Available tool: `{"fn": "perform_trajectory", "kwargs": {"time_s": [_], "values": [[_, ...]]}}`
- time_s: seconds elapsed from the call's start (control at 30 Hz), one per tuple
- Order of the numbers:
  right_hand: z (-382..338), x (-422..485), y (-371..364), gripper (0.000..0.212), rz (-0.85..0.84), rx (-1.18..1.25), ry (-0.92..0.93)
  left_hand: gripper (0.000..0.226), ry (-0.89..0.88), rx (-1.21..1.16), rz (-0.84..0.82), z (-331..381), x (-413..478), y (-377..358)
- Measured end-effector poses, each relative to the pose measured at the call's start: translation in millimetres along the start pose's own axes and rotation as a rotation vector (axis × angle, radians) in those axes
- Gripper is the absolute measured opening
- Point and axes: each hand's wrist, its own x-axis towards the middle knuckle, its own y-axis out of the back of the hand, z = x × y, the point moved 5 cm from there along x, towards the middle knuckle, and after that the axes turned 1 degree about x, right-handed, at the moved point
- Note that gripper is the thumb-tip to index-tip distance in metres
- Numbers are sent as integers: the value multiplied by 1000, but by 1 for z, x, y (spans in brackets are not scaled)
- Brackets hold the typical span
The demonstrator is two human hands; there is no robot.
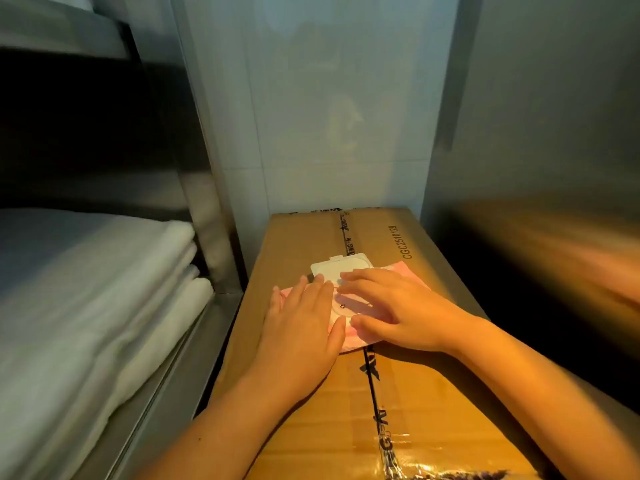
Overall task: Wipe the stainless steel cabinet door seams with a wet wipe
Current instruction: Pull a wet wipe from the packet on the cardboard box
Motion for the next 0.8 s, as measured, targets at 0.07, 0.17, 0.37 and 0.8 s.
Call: {"fn": "perform_trajectory", "kwargs": {"time_s": [0.07, 0.17, 0.37, 0.8], "values": [[0, 3, -2, 39, -17, 1, 10, 55, -7, 9, 22, -2, 2, -2], [0, 4, -8, 40, -27, -13, 11, 55, -23, 27, 24, -2, 1, -4], [1, 5, -13, 44, -21, -21, 21, 54, -30, 15, 12, -3, 1, -5], [3, 12, -16, 40, -99, -63, 47, 52, -42, -1, 30, -4, 2, -10]]}}
